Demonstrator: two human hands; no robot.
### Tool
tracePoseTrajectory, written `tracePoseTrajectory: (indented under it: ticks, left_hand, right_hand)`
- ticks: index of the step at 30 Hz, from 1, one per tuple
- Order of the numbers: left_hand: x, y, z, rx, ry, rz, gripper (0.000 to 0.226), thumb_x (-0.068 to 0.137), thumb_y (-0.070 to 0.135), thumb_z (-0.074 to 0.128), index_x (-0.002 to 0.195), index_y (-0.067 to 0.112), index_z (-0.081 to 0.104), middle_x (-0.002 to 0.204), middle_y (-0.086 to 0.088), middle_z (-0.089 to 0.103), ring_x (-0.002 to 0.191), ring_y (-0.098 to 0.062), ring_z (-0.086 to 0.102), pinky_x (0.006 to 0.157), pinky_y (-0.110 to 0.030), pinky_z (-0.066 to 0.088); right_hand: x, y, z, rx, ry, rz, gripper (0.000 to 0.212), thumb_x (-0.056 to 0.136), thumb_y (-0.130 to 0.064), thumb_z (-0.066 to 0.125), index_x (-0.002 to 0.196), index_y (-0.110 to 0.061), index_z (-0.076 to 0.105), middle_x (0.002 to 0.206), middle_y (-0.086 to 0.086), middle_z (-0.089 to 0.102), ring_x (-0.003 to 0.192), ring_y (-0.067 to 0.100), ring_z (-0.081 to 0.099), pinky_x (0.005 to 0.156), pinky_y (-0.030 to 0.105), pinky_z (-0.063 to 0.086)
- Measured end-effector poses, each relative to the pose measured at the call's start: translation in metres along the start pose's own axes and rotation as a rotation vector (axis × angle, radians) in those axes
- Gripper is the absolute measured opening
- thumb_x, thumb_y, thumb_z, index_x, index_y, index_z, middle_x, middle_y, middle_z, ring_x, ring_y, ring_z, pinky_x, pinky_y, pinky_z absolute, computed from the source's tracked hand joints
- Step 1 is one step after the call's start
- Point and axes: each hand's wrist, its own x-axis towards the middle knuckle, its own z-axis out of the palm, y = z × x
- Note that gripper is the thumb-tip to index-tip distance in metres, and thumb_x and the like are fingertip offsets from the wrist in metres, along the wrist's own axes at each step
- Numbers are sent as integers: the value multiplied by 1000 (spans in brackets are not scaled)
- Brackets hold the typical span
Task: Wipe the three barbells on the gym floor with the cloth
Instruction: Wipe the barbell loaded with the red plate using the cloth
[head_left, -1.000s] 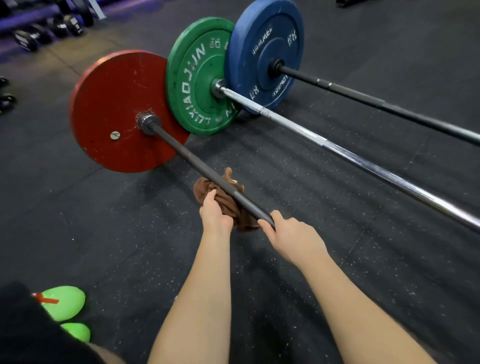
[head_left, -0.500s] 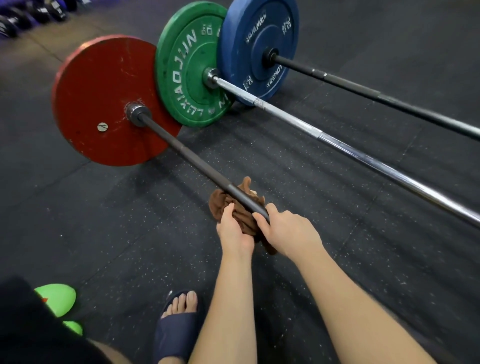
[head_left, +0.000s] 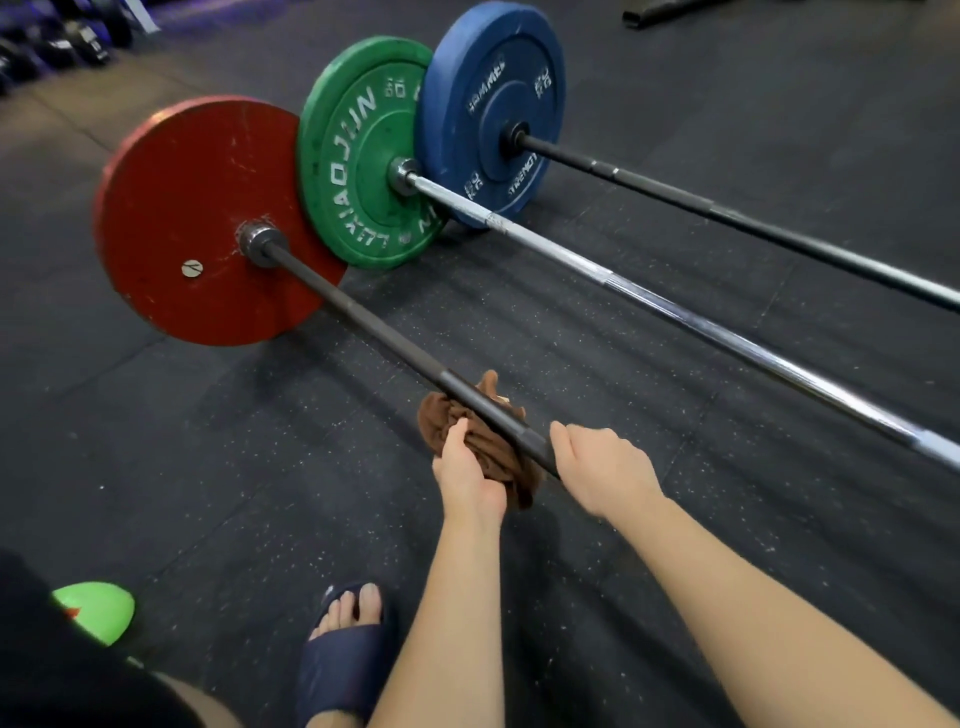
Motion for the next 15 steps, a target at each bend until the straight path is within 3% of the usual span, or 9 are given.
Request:
tracePoseTrajectory:
  ticks: [2, 5, 7, 9, 12, 15]
  left_hand:
    - [-9, -12, -1, -7, -1, -31, 38, 105, 25, 45, 136, 10, 61, 130, -20, 68, 117, -42, 67, 106, -58, 49]
    - [-22, -19, 0, -34, -22, -65, 36, 107, 23, 46, 139, 11, 58, 124, -17, 72, 112, -42, 69, 101, -58, 52]
    - [-23, -18, 1, -22, 7, -61, 36, 105, 21, 52, 139, 13, 57, 122, -18, 72, 108, -41, 71, 98, -60, 54]
    - [-17, -12, -1, -13, 45, -33, 35, 103, 20, 54, 137, 14, 58, 124, -19, 71, 108, -41, 71, 98, -61, 53]
    - [4, 2, -1, -68, 52, -44, 52, 91, 26, 62, 142, 16, 56, 132, -17, 67, 115, -40, 69, 102, -62, 50]
    - [23, 11, -7, -75, -6, -65, 47, 98, 27, 53, 143, 14, 57, 133, -16, 67, 120, -40, 66, 103, -60, 50]
  right_hand:
    - [-14, 19, -3, -50, -138, 60, 35, 108, -27, 25, 132, -18, 49, 100, 5, 63, 83, 30, 58, 75, 39, 49]
    - [-34, 35, -3, 109, -255, 209, 51, 106, -34, 22, 115, -6, 63, 78, 5, 73, 73, 29, 71, 83, 37, 56]
    - [-40, 32, -2, 37, -234, 200, 33, 103, -19, 32, 127, -3, 49, 93, 9, 69, 83, 32, 66, 81, 39, 54]
    - [-42, 28, 3, 26, -125, 185, 35, 97, -3, 37, 131, -6, 38, 101, 11, 56, 89, 34, 55, 75, 43, 50]
    - [-40, 30, 8, 2, -91, 170, 17, 91, 3, 38, 103, -9, 39, 82, 5, 45, 84, 34, 54, 72, 44, 53]
    - [-39, 30, 8, -29, -107, 139, 16, 89, 4, 36, 89, -13, 34, 80, 4, 45, 79, 32, 52, 68, 41, 48]
